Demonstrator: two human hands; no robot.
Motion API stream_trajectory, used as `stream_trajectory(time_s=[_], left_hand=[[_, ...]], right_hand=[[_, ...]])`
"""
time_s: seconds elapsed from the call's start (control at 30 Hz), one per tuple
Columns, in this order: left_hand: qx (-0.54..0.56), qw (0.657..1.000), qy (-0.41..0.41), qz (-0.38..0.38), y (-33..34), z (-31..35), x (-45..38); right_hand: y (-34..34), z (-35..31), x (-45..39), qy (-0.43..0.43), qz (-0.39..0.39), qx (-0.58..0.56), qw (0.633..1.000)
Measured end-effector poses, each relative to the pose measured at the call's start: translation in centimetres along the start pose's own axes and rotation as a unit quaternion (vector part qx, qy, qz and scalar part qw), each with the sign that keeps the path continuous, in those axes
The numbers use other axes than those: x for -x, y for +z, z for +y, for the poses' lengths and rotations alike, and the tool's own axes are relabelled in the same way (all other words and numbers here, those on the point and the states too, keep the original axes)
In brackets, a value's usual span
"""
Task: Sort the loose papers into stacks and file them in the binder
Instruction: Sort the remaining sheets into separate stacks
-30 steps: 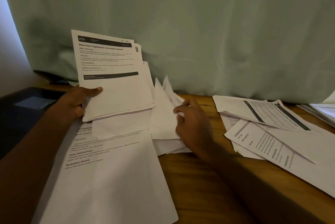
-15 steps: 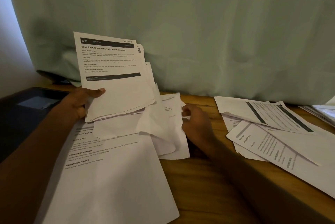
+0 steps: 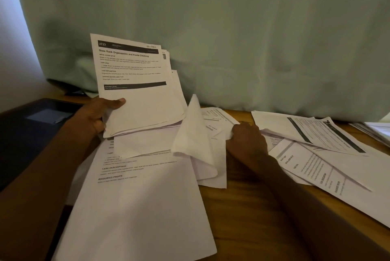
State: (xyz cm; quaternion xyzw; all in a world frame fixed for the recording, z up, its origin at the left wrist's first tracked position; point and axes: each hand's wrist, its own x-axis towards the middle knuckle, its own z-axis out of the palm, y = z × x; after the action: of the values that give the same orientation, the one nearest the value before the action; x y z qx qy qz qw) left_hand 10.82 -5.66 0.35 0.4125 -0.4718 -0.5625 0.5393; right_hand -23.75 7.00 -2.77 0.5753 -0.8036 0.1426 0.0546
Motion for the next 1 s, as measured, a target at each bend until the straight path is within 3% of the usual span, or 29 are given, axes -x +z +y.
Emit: stream_trajectory(time_s=[0.07,0.13,0.2,0.27,0.33,0.43,0.5,0.57,0.6,0.7,0.77,0.87,1.0], left_hand=[[0.013,1.000,0.017,0.009,-0.3,0.9,0.2],[0.017,0.999,0.030,0.029,-0.9,2.2,0.3],[0.014,0.998,0.044,0.048,-2.1,3.3,0.5],[0.020,0.996,0.058,0.063,-3.4,3.9,0.6],[0.039,0.994,0.065,0.075,-4.7,4.1,0.6],[0.036,0.991,0.053,0.115,-6.5,4.4,0.9],[0.017,0.988,0.043,0.149,-7.1,4.6,0.8],[0.024,0.984,0.045,0.168,-7.3,4.7,0.4],[0.025,0.983,0.045,0.175,-7.1,4.6,0.2],[-0.004,0.985,0.046,0.169,-6.4,3.9,-0.3],[-0.010,0.984,0.046,0.169,-6.0,3.5,-0.5],[0.005,0.986,0.041,0.161,-6.3,3.3,-0.7],[0.027,0.989,0.038,0.139,-7.4,2.5,-2.1]], right_hand=[[-0.1,0.2,0.1,-0.018,0.078,-0.086,0.993],[-0.7,-0.9,0.8,-0.151,0.169,-0.165,0.960],[-1.5,-3.0,1.9,-0.304,0.155,-0.175,0.924],[-1.2,-4.8,2.9,-0.366,0.128,-0.101,0.916],[-1.1,-5.5,3.4,-0.302,0.113,-0.053,0.945],[-2.0,-4.6,3.0,-0.114,0.060,0.021,0.991],[-2.3,-3.7,3.0,-0.124,0.154,0.027,0.980],[-2.3,-4.1,3.6,-0.215,0.243,-0.024,0.946],[-2.1,-4.9,4.0,-0.269,0.242,-0.052,0.931],[-1.2,-7.9,5.7,-0.397,0.140,-0.044,0.906],[-0.5,-8.9,6.3,-0.434,0.056,-0.004,0.899],[-0.7,-8.4,5.6,-0.341,-0.054,0.046,0.938],[-1.3,-4.6,3.6,-0.219,-0.097,0.011,0.971]])
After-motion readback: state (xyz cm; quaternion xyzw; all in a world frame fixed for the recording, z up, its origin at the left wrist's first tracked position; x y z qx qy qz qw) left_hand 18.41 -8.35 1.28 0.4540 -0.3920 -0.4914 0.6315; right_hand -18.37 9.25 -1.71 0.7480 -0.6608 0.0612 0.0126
